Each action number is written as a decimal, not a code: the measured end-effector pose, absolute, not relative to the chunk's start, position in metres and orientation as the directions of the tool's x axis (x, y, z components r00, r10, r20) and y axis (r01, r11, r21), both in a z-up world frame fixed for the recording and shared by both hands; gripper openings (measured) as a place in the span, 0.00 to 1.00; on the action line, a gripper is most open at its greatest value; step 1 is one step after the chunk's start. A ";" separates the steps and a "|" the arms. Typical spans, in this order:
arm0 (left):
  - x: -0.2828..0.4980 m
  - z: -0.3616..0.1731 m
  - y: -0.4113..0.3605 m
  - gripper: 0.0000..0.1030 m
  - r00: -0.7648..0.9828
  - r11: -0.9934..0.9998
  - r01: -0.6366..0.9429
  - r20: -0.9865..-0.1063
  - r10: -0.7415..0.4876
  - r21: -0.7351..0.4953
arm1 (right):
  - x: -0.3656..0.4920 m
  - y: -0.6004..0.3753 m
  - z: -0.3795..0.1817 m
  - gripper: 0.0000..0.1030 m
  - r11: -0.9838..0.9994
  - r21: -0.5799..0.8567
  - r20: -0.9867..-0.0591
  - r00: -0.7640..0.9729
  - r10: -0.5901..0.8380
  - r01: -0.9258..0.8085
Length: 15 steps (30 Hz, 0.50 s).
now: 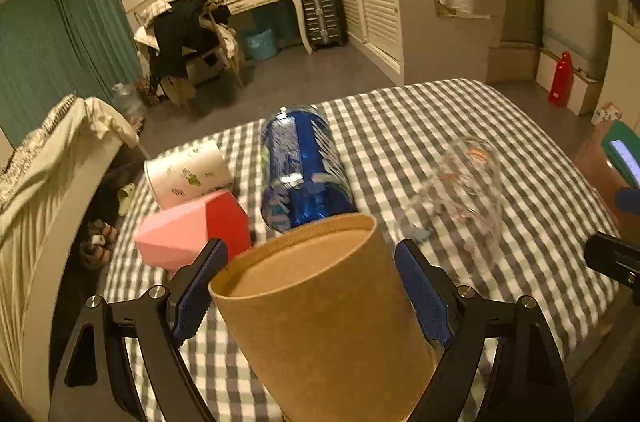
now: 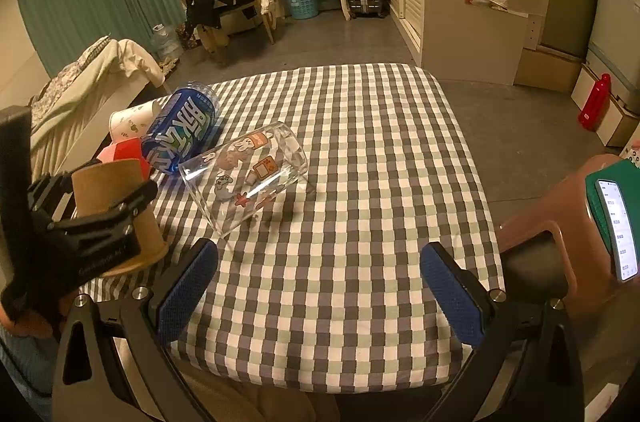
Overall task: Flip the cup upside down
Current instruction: 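Rotate the held brown cup with the left tool so its opening faces up, then lower the brown cup upright onto the tablecloth and open the left tool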
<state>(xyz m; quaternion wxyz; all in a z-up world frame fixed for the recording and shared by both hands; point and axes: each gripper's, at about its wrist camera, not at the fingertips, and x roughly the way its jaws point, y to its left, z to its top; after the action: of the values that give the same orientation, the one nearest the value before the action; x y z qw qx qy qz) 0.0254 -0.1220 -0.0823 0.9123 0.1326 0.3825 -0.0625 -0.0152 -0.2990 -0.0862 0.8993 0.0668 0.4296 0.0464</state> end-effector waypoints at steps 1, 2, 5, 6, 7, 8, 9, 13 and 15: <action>0.023 -0.083 -0.122 0.85 0.697 0.958 0.218 -0.716 -0.018 0.188 | -0.016 -0.299 -0.086 0.99 0.987 0.159 -0.766 0.627 0.141 -0.027; 0.020 -0.083 -0.123 0.85 0.696 0.957 0.220 -0.717 -0.020 0.187 | -0.016 -0.298 -0.086 0.98 0.987 0.156 -0.767 0.627 0.139 -0.028; 0.010 -0.086 -0.125 0.85 0.700 0.952 0.231 -0.714 -0.019 0.201 | -0.019 -0.298 -0.085 0.98 0.988 0.153 -0.766 0.629 0.135 -0.025; 0.007 -0.087 -0.125 0.85 0.696 0.950 0.240 -0.718 -0.023 0.202 | -0.019 -0.298 -0.085 0.98 0.988 0.153 -0.766 0.629 0.134 -0.023; 0.004 -0.088 -0.125 0.85 0.692 0.950 0.242 -0.721 -0.026 0.199 | -0.020 -0.298 -0.085 0.99 0.988 0.153 -0.766 0.630 0.132 -0.021; 0.001 -0.089 -0.125 0.85 0.688 0.950 0.244 -0.725 -0.030 0.193 | -0.021 -0.299 -0.085 0.98 0.988 0.152 -0.766 0.630 0.130 -0.019; -0.001 -0.090 -0.124 0.85 0.684 0.952 0.244 -0.729 -0.034 0.185 | -0.023 -0.299 -0.084 0.98 0.988 0.153 -0.765 0.631 0.130 -0.019; -0.013 -0.093 -0.120 0.85 0.675 0.958 0.242 -0.736 -0.050 0.157 | -0.027 -0.299 -0.082 0.98 0.988 0.152 -0.762 0.635 0.131 -0.022; -0.017 -0.095 -0.119 0.85 0.670 0.958 0.245 -0.740 -0.057 0.147 | -0.029 -0.299 -0.081 0.99 0.988 0.152 -0.761 0.636 0.132 -0.023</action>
<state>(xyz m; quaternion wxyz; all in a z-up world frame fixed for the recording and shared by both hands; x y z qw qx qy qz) -0.0170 -0.1192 -0.0952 0.9061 0.1177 0.3977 -0.0833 -0.0288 -0.2993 -0.0815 0.9021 0.0643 0.4246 0.0428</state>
